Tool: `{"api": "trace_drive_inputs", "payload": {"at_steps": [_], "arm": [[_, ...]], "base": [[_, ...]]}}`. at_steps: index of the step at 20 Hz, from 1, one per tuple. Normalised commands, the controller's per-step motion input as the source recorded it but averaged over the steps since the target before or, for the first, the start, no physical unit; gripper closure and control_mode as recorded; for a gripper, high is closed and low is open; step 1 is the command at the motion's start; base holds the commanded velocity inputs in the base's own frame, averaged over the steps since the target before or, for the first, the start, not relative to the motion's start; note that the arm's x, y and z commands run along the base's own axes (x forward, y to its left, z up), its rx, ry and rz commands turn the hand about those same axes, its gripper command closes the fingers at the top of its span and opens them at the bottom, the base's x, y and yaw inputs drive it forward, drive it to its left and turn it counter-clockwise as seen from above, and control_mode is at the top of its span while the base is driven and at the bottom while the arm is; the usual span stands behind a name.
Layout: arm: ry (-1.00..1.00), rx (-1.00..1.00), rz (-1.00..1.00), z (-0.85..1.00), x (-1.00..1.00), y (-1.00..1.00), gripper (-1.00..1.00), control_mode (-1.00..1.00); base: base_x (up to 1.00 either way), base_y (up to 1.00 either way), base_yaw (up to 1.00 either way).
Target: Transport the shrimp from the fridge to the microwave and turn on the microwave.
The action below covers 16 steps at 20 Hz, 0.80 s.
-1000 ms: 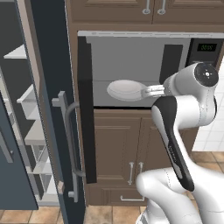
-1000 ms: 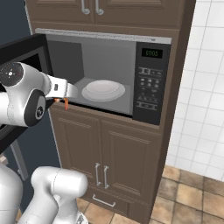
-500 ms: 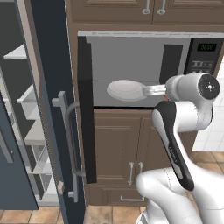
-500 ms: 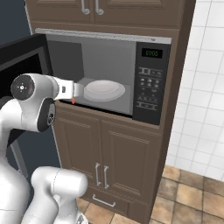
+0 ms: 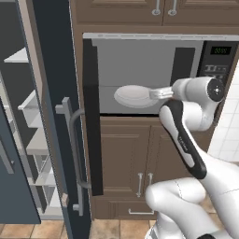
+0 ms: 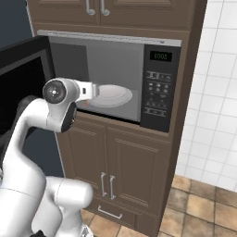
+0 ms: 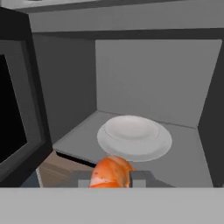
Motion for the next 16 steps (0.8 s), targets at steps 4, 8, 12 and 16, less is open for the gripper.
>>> {"api": "trace_drive_inputs", "payload": {"at_steps": [4,8,12,16], "arm": [[0.03,-0.09,0.08,0.0,0.56,-0.01,1.0,-1.0],[0.09,-0.2,0.01,-0.04,0.49,0.05,1.0,-1.0],[0.13,-0.22,0.0,-0.1,0.44,0.06,1.0,-1.0],[0.06,-0.15,0.0,-0.19,0.38,0.01,1.0,-1.0]], "base": [[0.0,0.0,0.0],[0.0,0.0,0.0],[0.0,0.0,0.0],[0.0,0.0,0.0]]}}
